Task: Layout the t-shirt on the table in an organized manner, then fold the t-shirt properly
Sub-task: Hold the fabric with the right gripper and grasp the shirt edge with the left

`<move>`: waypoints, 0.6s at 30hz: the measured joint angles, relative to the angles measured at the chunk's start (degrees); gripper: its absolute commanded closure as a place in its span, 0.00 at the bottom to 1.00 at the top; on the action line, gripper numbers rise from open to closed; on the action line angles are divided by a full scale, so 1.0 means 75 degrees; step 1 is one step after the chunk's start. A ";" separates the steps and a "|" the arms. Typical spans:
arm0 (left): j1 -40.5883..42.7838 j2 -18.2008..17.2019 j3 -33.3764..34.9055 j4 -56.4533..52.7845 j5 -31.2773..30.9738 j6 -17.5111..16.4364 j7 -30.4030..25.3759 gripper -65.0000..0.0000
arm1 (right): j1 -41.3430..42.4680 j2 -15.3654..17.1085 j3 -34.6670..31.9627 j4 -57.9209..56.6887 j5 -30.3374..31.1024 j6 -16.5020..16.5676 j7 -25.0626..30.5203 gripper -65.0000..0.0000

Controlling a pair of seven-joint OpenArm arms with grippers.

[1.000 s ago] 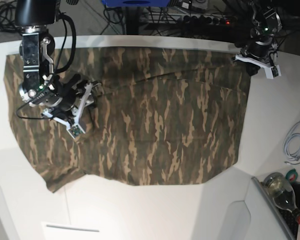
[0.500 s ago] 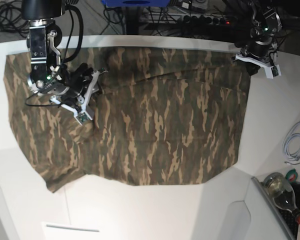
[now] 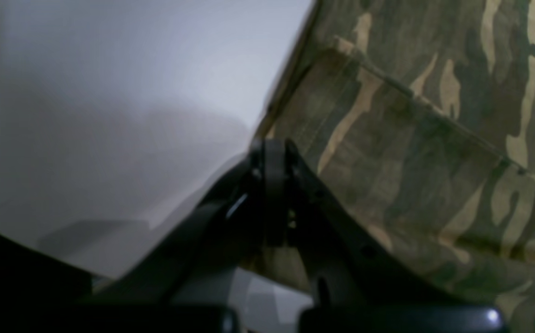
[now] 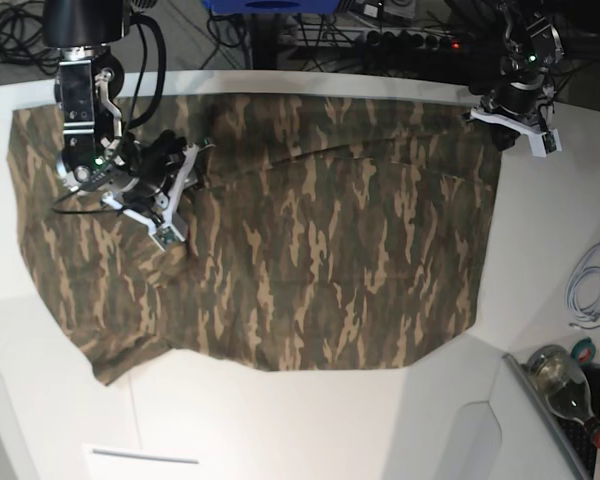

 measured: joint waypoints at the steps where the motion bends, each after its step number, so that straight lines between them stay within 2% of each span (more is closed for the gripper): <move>1: 0.0000 -0.0003 0.0000 0.0000 0.0000 0.0000 0.0000 1.00 | 0.0032 0.0000 0.0000 -0.0035 -0.0006 0.0000 -0.0015 0.67; 4: 0.0000 0.0000 0.0000 0.0000 -0.0003 0.0000 -0.0003 1.00 | 0.0105 0.0000 0.0000 -0.0085 -0.0006 0.0000 -0.0015 0.70; 8: 0.0000 -0.0003 0.0000 0.0000 0.0000 0.0000 -0.0003 1.00 | 0.0187 0.0000 0.0000 -0.0096 0.0003 0.0000 -0.0026 1.00; 18: 0.0003 0.0000 0.0000 0.0000 -0.0003 0.0000 -0.0003 1.00 | 0.0268 0.0000 0.0073 -0.0189 0.0000 -0.0003 -0.0017 0.98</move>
